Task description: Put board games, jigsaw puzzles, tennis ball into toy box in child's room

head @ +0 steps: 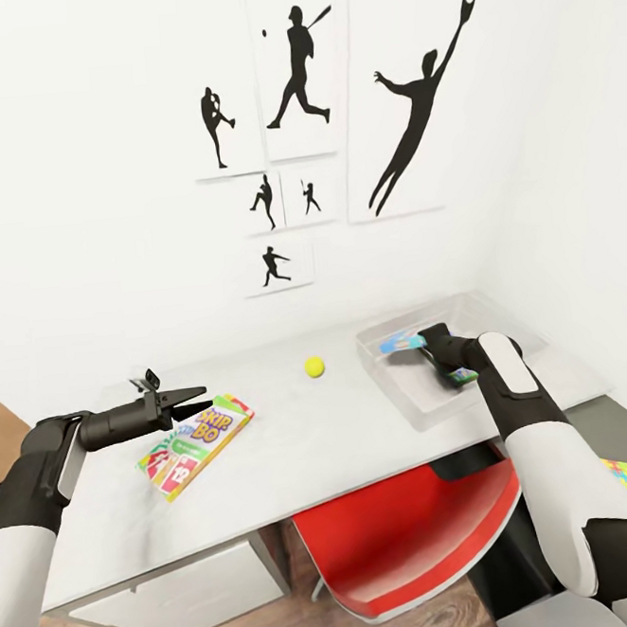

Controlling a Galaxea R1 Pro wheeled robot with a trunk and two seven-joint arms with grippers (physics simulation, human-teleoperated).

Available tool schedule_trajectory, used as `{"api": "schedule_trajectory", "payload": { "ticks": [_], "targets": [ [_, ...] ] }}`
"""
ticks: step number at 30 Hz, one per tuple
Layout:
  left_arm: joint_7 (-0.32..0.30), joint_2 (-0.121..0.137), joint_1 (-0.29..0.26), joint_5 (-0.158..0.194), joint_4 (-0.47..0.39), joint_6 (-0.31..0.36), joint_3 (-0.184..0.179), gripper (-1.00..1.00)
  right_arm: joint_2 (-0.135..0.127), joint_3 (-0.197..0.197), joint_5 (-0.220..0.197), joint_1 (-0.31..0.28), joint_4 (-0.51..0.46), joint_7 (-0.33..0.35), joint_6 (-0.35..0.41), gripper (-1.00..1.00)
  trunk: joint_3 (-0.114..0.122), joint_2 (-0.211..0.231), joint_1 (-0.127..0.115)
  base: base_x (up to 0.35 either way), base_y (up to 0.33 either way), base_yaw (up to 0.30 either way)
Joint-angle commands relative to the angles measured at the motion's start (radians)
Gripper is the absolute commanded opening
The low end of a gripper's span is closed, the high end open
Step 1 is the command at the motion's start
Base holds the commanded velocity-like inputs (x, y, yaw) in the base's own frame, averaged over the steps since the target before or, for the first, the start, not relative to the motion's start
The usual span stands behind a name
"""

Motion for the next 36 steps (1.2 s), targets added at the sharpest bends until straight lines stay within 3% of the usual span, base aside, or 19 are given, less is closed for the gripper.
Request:
{"api": "schedule_trajectory", "payload": {
  "ticks": [1,14,23,36],
  "targets": [
    [-0.003,0.000,-0.001,0.001,0.000,0.011,0.000,1.00,0.000,-0.002,-0.005,-0.001,-0.001,-0.006,0.004,-1.00,-0.002,-0.002,0.001,0.000,0.000,0.015],
    [-0.003,-0.001,-0.001,0.000,0.000,0.011,0.001,1.00,-0.003,-0.003,-0.005,0.000,-0.001,-0.012,0.000,-1.00,-0.003,-0.002,0.001,0.000,0.000,0.002],
    [-0.003,-0.001,-0.001,0.000,0.000,0.011,0.000,1.00,0.002,0.008,0.001,0.001,-0.001,-0.051,-0.118,-1.00,-0.003,-0.002,0.001,0.000,0.000,0.000],
    [-0.003,-0.001,-0.001,0.000,0.000,0.011,0.000,1.00,0.010,0.024,0.001,0.001,0.000,-0.082,-0.117,-1.00,-0.003,-0.002,0.001,0.000,0.000,0.000]
  ]
}}
